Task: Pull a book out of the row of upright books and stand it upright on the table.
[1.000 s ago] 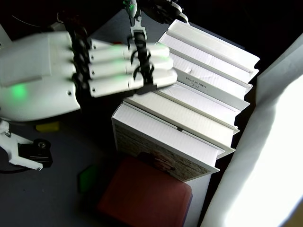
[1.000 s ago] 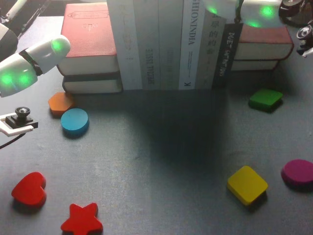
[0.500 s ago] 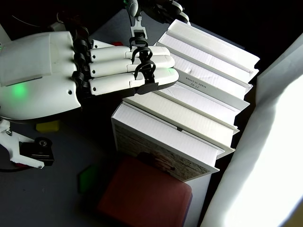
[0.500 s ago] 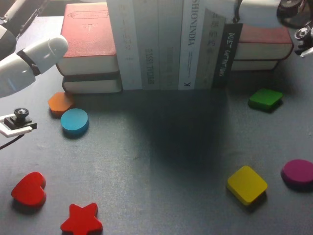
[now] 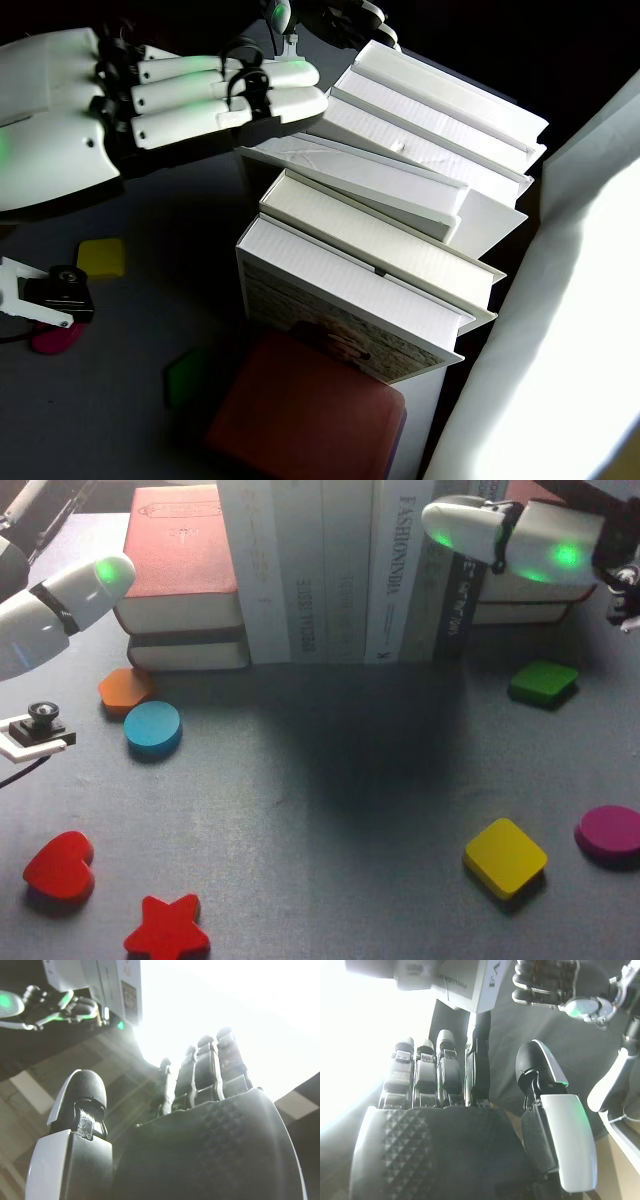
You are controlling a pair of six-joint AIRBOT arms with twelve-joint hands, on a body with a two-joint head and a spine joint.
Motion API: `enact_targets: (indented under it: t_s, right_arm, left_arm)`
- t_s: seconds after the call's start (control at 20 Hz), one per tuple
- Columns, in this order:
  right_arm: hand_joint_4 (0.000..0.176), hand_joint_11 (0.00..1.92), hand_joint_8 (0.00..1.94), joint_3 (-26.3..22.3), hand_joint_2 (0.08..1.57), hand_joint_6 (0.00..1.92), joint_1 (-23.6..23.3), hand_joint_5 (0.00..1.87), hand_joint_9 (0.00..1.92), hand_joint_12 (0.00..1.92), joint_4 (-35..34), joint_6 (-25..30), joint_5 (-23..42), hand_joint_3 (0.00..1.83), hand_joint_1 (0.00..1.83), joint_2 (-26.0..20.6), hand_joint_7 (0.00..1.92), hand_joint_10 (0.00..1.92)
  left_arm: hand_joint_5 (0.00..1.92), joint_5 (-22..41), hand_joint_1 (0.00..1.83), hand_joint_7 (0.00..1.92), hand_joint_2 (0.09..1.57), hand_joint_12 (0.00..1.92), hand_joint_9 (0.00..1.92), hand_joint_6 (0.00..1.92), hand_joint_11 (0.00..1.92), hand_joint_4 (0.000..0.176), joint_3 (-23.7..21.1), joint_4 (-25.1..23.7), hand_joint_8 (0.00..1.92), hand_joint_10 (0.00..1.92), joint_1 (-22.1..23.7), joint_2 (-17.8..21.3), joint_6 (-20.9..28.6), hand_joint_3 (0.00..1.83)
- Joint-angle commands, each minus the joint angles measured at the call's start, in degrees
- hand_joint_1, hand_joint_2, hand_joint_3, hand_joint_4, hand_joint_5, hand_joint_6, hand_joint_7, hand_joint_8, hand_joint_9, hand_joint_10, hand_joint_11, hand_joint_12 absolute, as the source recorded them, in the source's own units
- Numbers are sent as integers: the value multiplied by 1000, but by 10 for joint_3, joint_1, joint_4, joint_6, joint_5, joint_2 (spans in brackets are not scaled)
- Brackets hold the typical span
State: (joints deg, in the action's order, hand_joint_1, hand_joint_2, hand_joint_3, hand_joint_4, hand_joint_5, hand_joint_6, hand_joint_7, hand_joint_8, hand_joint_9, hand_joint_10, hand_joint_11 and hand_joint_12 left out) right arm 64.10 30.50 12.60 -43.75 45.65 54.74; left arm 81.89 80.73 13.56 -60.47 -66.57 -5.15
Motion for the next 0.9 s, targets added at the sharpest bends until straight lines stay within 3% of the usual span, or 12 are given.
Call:
enact_targets:
  t_s: [0.0, 0.05, 0.1, 0.25, 0.5, 0.55, 0.6, 0.75, 0.8, 0.85]
  right_arm:
    - [0, 0, 2, -6, 1397, 373, 1, 772, 0, 0, -2, 4, 72, 6, 298, -2, 169, 0]
    - [0, 0, 4, -13, 1394, 379, 9, 788, 0, 0, 1, 7, 85, 4, 289, -8, 176, 0]
    - [0, 0, 4, -19, 1402, 396, 18, 800, 0, 0, 4, 11, 98, 6, 170, -13, 181, 0]
    - [0, 0, 5, -31, 1409, 444, 45, 796, 0, 0, 14, 31, 135, 1, 120, -25, 232, 0]
    - [0, 0, 1, -49, 1408, 550, 85, 745, 0, 0, 27, 58, 189, 0, 103, -38, 263, 0]
    - [0, 0, 1, -52, 1401, 567, 94, 734, 0, 0, 28, 61, 200, 0, 118, -39, 264, 0]
    - [0, 0, 1, -56, 1398, 571, 104, 707, 0, 0, 28, 64, 213, 0, 89, -40, 259, 0]
    - [0, 0, 1, -62, 1396, 571, 123, 692, 0, 0, 28, 73, 235, 0, 62, -42, 261, 0]
    - [0, 0, 0, -62, 1393, 552, 126, 634, 0, 0, 28, 76, 240, 0, 45, -42, 247, 0]
    - [0, 0, 0, -62, 1383, 275, 126, 266, 0, 0, 28, 76, 241, 0, 165, -42, 178, 0]
  left_arm:
    - [26, 71, 303, 0, 1338, 0, 0, 4, 0, 97, 0, 9, 0, 0, 2, 0, 4, 0]
    - [30, 71, 311, 0, 1334, 0, 0, 5, 0, 98, 0, 10, 0, 0, 1, 0, 4, 0]
    - [30, 72, 301, 0, 1341, 0, 0, 4, 0, 85, -1, 10, 0, 0, 1, 0, 4, 1]
    - [31, 73, 282, 0, 1342, 0, 0, 3, 0, 90, -2, 11, 0, 0, 0, 1, 4, 1]
    - [32, 77, 272, 0, 1342, 0, 0, 1, 0, 79, -3, 15, 0, 0, -4, 2, 4, 0]
    - [39, 77, 284, 0, 1345, 0, 0, 4, 0, 68, -3, 16, 0, 0, -5, 2, 4, 1]
    - [38, 77, 297, 0, 1340, 0, 0, 2, 0, 79, -4, 17, 0, 0, -6, 1, 4, 0]
    - [31, 79, 289, 0, 1343, 0, 0, 2, 0, 81, -5, 19, 0, 0, -8, 2, 4, 0]
    - [31, 79, 289, 0, 1341, 0, 0, 2, 0, 80, -5, 20, 0, 0, -9, 3, 4, 0]
    - [28, 79, 277, 0, 1339, 0, 0, 0, 0, 82, -5, 21, 0, 0, -10, 3, 4, 0]
